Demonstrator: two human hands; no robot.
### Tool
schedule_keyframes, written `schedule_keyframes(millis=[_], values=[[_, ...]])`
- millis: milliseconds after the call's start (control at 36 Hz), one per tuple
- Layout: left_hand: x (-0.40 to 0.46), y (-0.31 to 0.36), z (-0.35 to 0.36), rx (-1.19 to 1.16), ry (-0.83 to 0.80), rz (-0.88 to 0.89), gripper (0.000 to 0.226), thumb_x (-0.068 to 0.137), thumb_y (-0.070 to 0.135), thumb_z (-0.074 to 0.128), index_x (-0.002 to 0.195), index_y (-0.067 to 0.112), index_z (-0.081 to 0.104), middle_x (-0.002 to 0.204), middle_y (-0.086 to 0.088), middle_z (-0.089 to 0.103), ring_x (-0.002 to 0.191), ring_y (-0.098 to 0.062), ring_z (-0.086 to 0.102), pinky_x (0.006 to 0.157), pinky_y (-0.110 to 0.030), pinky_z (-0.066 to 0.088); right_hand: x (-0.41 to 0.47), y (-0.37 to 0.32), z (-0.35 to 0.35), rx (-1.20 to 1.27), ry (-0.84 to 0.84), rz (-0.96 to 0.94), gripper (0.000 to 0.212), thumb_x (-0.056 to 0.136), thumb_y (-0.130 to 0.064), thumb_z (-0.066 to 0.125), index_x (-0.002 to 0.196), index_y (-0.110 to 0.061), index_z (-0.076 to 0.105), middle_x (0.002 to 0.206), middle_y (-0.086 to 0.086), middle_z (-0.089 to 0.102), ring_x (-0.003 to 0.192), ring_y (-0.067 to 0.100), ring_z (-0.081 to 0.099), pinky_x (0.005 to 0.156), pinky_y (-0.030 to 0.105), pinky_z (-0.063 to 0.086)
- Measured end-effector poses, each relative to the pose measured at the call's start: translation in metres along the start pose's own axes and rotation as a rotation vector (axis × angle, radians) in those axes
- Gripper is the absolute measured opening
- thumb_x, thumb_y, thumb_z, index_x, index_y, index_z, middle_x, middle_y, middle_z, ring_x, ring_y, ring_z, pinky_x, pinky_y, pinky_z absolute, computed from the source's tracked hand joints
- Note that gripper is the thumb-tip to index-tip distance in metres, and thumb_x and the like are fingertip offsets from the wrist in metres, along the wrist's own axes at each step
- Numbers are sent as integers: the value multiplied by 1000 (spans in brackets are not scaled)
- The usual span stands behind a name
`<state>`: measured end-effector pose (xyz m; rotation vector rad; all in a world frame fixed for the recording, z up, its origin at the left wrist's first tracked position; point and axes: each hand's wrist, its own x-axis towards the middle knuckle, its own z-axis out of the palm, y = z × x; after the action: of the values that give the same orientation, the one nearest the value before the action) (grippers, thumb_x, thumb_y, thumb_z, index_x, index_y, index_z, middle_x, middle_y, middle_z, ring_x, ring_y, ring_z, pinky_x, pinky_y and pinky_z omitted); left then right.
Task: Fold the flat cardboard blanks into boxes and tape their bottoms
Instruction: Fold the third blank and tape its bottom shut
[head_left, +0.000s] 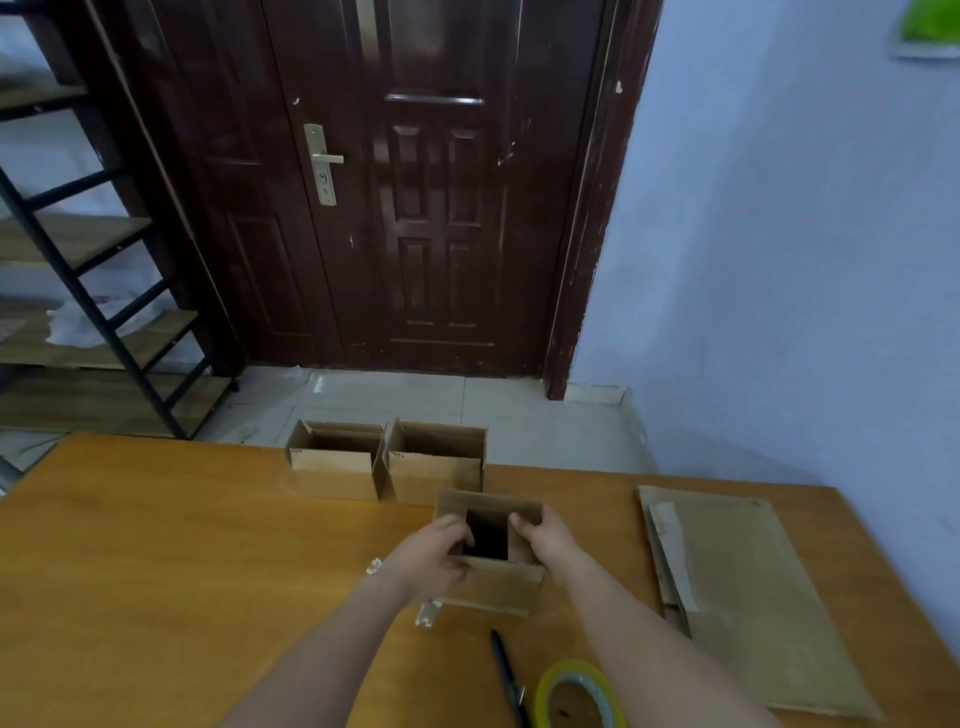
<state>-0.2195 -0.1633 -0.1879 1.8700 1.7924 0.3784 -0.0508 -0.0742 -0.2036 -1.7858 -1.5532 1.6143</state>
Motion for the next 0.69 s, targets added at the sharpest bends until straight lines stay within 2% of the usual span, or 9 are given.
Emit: schedule_keyframes(millis=[139,222,278,333,389,472,556,639,694], values=[[4,-4,0,-295,19,-120,42,80,14,72,116,22,53,115,10,54,110,-8,53,91,-19,47,1,2,3,-18,68,-30,39,93,-31,57,126,-13,51,129,8,56,119,24,52,96,33,44],[3,-2,3,-532,145,-244,57,68,4,80,113,19,48,110,5,55,106,-11,55,83,-22,52,-1,3,1,8,44,-49,39,94,-28,56,129,-14,49,133,7,53,123,24,49,99,34,41],[2,0,6,-598,220,-316,63,65,4,82,115,18,46,109,4,53,104,-12,53,82,-23,50,-4,4,-4,55,-7,-72,41,96,-22,53,136,-19,45,140,6,47,129,24,44,105,37,38],[4,0,9,-640,284,-369,72,64,3,83,122,17,43,115,1,50,111,-17,50,92,-29,48,-7,6,-9,132,-75,-92,50,97,-16,50,142,-33,38,148,4,36,136,25,34,108,41,33],[6,3,11,-657,335,-410,87,63,1,84,134,15,35,128,-3,43,122,-21,44,104,-37,43,-10,7,-13,185,-143,-84,50,95,-28,53,140,-44,38,152,0,29,140,27,26,109,49,28],[10,9,12,-641,367,-454,107,61,-1,84,146,20,21,139,-5,32,130,-23,35,108,-44,38,-10,12,-15,191,-185,-47,54,85,-62,52,135,-45,44,153,-3,27,140,27,24,110,59,24],[13,10,14,-584,324,-466,95,65,1,82,142,25,31,137,-4,30,131,-24,31,108,-45,37,-9,14,-15,158,-177,-35,48,91,-63,38,133,-44,48,151,-3,30,138,29,27,110,58,27],[13,9,15,-403,287,-461,61,71,15,80,124,23,50,129,-3,31,127,-25,31,108,-38,36,-9,12,-14,131,-169,-59,34,100,-43,37,131,-42,50,150,0,34,133,27,33,108,52,32],[11,9,14,-196,283,-458,56,73,32,78,122,27,52,128,-2,31,126,-23,29,106,-35,31,-10,13,-12,102,-155,-87,34,102,-34,37,132,-40,49,148,0,36,123,21,38,104,43,37]])
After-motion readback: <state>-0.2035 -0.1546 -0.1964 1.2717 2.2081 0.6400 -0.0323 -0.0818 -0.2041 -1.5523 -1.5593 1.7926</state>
